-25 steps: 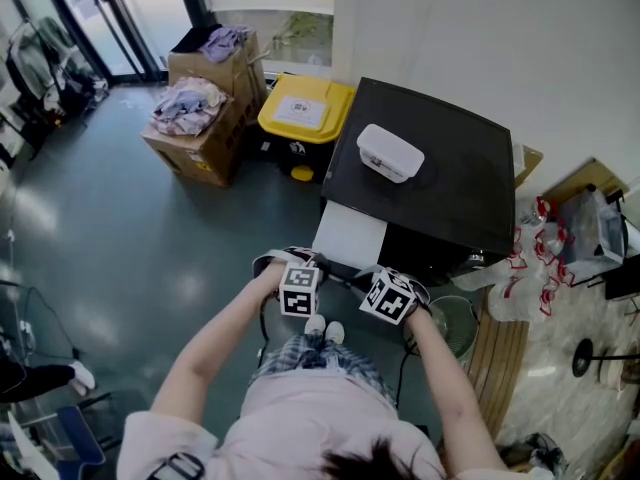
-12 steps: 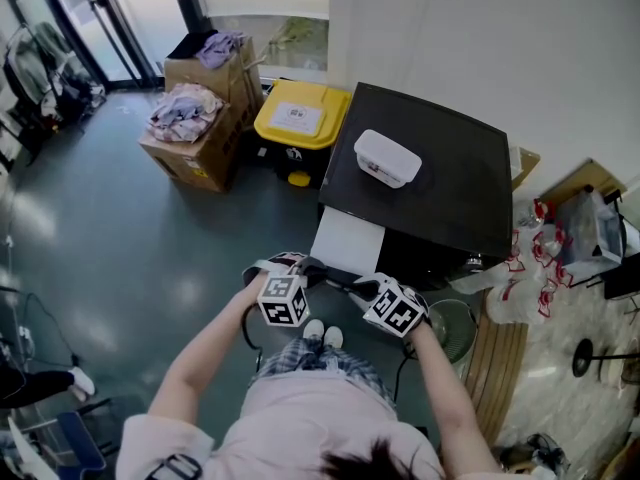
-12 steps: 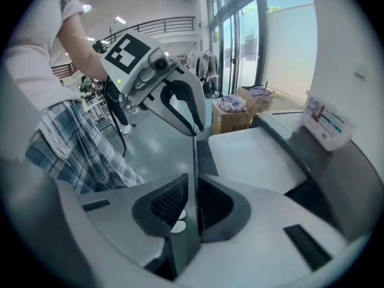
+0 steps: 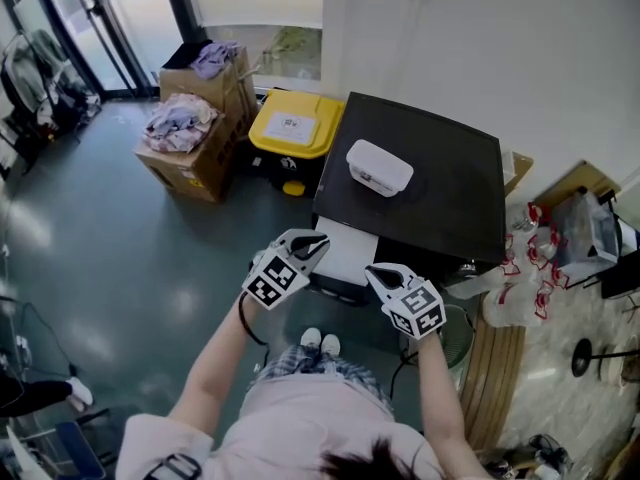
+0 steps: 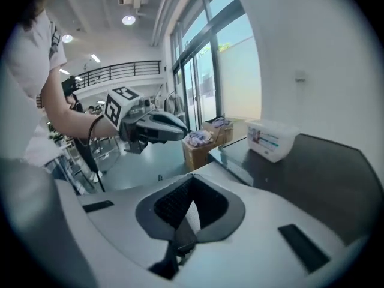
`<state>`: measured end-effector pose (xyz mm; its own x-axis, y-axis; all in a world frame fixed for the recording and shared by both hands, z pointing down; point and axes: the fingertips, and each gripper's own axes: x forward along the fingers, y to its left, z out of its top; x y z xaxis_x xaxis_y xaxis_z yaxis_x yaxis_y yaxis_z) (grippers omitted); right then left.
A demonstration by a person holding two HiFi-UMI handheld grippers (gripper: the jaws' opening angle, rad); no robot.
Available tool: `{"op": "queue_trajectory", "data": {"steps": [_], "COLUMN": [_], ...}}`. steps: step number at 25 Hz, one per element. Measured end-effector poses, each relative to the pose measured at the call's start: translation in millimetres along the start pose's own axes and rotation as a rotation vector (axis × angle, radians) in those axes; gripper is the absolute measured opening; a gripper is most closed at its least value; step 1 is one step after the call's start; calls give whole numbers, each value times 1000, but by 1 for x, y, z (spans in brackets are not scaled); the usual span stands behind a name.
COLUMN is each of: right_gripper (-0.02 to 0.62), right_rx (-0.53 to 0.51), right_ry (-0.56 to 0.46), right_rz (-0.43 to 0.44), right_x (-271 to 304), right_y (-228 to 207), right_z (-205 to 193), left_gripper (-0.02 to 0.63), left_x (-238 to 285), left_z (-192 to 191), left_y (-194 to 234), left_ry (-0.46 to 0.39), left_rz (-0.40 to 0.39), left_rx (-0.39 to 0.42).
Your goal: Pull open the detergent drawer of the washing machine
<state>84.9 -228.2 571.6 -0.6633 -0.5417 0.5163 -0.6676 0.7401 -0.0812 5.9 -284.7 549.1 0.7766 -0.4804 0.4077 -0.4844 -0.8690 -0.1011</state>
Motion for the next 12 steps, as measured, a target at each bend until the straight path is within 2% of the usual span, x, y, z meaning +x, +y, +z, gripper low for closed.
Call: {"op": "queue_trajectory", "data": {"steps": [3,7,12], "right_gripper": [18,18,18], "right_rx": [62,102,154], "right_ry": [-112,-247,-427], "right_rz": [-78,-184,-337], "right_x": [-20,-50,-95], "right_y": [-25,-55,-89], "right_z": [22,48,77], "left_gripper": [43,38,30], "left_x": [-2,-3,-14], "left_z": [23,42,69], "left_y": [26,54,77], "left_ry": [-91,-150,-244], "left_rz": [85,198,283], "left_rx": [-88,-126,-182]}}
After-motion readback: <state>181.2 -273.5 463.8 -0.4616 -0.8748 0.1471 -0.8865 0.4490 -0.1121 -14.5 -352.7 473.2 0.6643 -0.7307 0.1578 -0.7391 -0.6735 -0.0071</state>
